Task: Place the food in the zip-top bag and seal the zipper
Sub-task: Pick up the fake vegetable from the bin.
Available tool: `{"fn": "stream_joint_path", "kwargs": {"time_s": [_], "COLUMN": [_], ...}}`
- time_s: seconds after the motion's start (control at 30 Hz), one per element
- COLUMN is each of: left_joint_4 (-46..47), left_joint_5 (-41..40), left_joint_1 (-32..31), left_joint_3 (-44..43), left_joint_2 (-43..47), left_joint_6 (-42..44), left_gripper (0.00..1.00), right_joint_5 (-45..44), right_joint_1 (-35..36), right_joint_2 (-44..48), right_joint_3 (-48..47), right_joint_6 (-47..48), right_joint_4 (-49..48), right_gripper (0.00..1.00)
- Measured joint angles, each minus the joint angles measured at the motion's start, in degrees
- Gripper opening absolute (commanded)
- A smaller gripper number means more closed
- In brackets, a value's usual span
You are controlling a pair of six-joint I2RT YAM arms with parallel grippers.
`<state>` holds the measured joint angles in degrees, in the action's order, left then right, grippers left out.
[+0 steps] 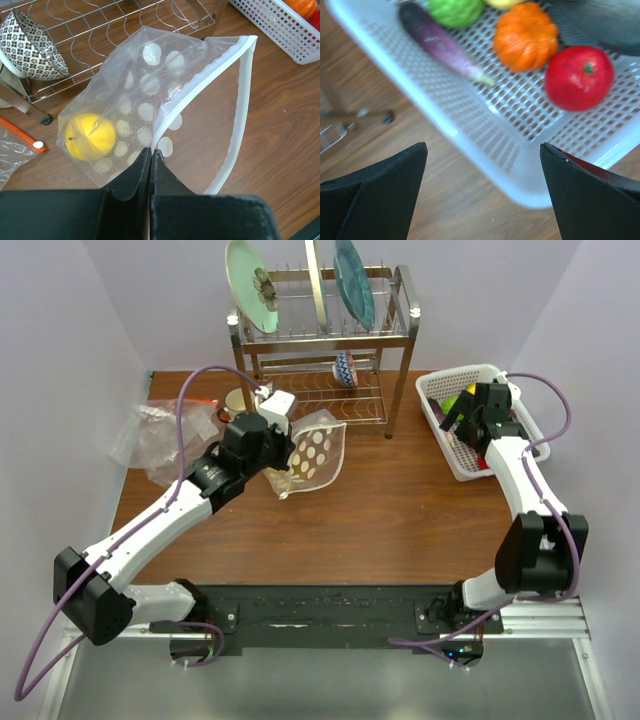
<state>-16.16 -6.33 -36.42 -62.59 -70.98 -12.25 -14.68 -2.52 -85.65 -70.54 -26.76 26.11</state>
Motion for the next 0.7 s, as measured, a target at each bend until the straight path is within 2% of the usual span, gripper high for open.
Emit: {"fn": "stream_joint_path", "kwargs": {"time_s": [0.17, 0.5, 0.7], "left_joint_4": [0.6, 0.9, 1.4], "left_joint_5": [0.2, 0.3, 0.3], "left_joint_1": [0.0, 0.0, 0.0], "left_joint_3": [0.4, 0.6, 0.7], "left_joint_2": [0.1, 0.1, 0.1], "left_joint_6": [0.0, -0.1, -0.1], "left_gripper": [0.0, 0.0, 0.0], "right_joint_5": [-3.9, -9.1, -11.0], "right_joint_1": [-1.9, -2.4, -2.5], "right_joint_2": [-8.0, -24.8, -30.4], "right_joint_3": [-3.8, -19.1, -22.9], "right_joint_6": [1.6, 5.7, 6.5], "right_joint_4": [-1.3, 0.2, 1.1], "right_gripper": [0.99, 0.99, 0.99]}}
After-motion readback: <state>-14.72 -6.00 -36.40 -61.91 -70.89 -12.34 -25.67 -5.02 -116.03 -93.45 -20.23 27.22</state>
